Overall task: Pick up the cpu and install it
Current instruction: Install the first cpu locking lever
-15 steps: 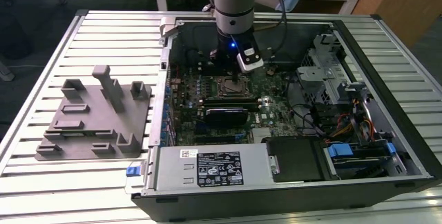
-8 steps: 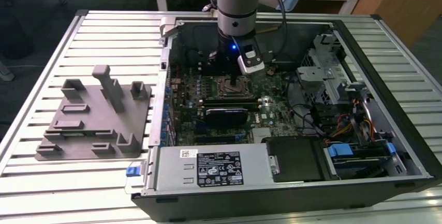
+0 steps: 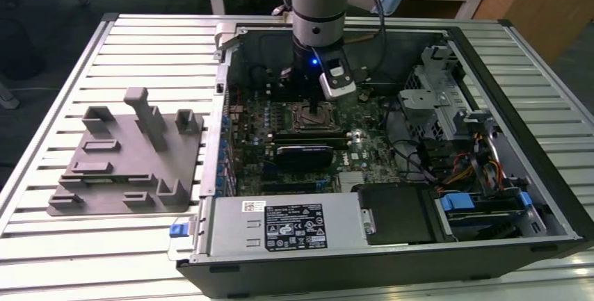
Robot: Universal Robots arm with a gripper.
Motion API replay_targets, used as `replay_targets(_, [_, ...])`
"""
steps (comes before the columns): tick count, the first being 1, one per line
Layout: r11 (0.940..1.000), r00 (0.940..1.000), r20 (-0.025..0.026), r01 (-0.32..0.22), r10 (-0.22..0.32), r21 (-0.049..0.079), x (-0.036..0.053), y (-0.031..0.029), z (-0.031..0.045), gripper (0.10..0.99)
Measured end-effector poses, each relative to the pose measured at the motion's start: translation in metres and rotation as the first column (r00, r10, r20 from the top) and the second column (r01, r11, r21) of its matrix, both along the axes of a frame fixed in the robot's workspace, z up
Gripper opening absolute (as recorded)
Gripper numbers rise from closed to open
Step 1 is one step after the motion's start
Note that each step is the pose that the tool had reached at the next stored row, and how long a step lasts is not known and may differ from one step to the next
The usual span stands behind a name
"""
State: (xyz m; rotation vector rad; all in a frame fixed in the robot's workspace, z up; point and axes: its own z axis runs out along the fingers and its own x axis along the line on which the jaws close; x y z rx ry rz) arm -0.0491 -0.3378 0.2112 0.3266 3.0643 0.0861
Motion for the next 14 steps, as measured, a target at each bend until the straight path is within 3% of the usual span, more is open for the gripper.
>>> replay_targets(3, [1.0000,1.0000,-0.0002,0.000,0.000,0.000,0.0000,0.0000,0.0075,0.106])
replay_targets(10, [0.9998,1.0000,-0.0016,0.001,-0.001,-0.020,0.0017,-0.0001,0.0081,0.106])
replay_targets(14, [0.9997,1.0000,-0.0018,0.001,-0.001,-0.023,0.0016,-0.0003,0.0109,0.106])
